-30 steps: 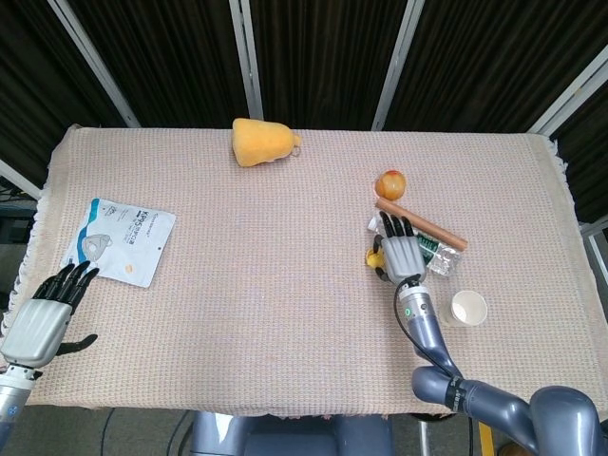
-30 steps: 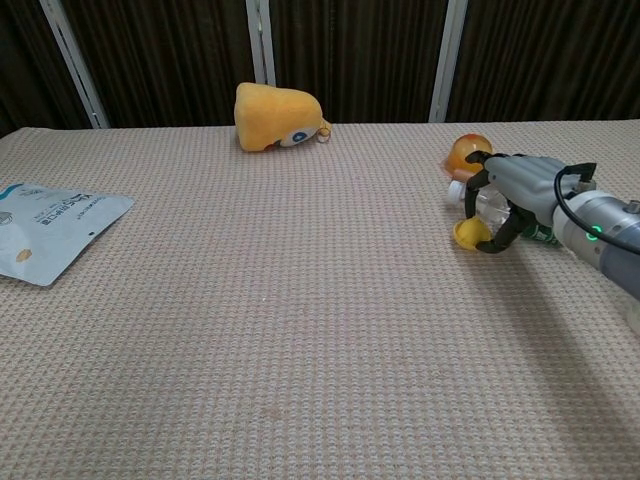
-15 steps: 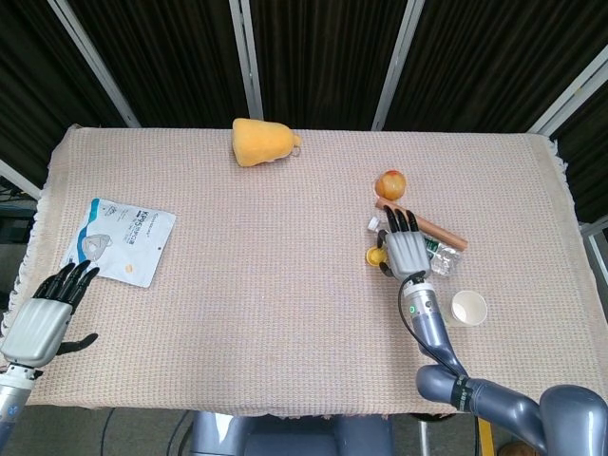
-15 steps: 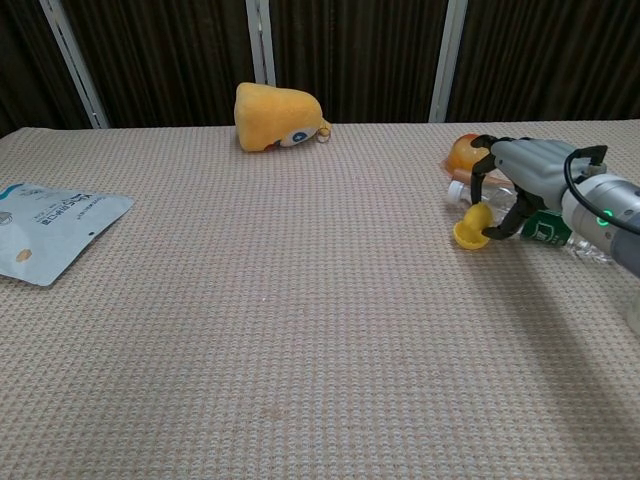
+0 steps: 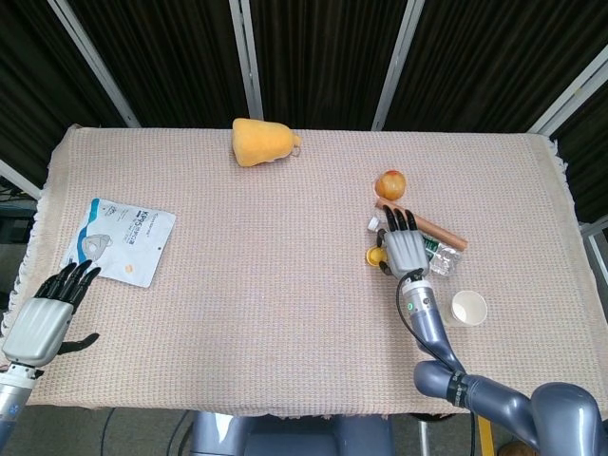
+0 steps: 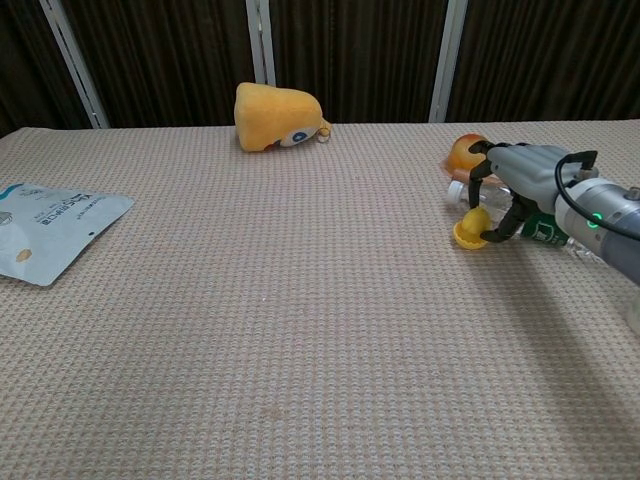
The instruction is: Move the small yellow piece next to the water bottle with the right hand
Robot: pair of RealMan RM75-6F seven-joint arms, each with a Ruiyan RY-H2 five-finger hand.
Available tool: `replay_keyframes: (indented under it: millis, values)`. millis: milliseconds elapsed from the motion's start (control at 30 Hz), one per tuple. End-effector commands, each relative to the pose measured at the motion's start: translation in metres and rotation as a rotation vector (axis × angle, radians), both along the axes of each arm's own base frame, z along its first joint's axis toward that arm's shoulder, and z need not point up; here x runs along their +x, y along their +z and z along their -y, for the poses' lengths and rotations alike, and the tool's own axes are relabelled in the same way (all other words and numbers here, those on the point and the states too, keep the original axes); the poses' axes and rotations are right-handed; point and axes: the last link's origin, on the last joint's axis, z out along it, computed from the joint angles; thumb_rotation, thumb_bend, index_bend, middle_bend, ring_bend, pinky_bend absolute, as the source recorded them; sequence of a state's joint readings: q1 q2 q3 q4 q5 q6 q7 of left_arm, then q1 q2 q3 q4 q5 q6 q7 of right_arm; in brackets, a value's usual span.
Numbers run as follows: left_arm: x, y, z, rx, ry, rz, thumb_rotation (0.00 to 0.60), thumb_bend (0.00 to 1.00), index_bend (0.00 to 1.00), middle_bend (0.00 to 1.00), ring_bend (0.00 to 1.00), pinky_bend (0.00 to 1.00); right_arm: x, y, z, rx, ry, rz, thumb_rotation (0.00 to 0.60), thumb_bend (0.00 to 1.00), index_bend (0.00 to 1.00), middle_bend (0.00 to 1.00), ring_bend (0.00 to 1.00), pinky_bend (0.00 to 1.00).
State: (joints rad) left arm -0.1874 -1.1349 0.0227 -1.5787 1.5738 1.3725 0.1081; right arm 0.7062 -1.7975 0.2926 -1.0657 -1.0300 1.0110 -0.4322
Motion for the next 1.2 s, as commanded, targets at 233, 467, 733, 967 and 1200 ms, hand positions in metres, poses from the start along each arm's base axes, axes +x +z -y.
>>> replay_keyframes:
  millis: [233,467,733,967,1200]
  values:
    - [0.0,0.0,0.0,-0.004,0.002,0.004,0.6,0.0,0.0,0.0,0.0,0.16,-0.004,-0.003,0.005,0.003,-0.007,-0.002,0.6,0.21,0.51,0.0,0.0,0.0]
    - [0.0,0.0,0.0,-0.006,0.006,0.009,0.6,0.0,0.0,0.0,0.0,0.16,-0.009,-0.002,0.006,0.003,-0.016,-0.005,0.6,0.21,0.51,0.0,0.0,0.0]
    - [0.0,0.0,0.0,-0.005,0.005,0.011,0.6,0.0,0.0,0.0,0.0,0.16,-0.016,-0.003,0.003,0.007,-0.031,-0.014,0.6,0.21,0.51,0.0,0.0,0.0]
    - [0.001,0.0,0.0,-0.005,0.004,0.013,0.6,0.0,0.0,0.0,0.0,0.16,-0.017,-0.001,0.0,0.003,-0.027,-0.02,0.6,0.21,0.49,0.0,0.0,0.0]
    - [0.001,0.0,-0.001,-0.002,-0.001,0.013,0.6,0.0,0.0,0.0,0.0,0.16,-0.012,0.0,-0.003,0.001,-0.01,-0.02,0.6,0.21,0.49,0.0,0.0,0.0]
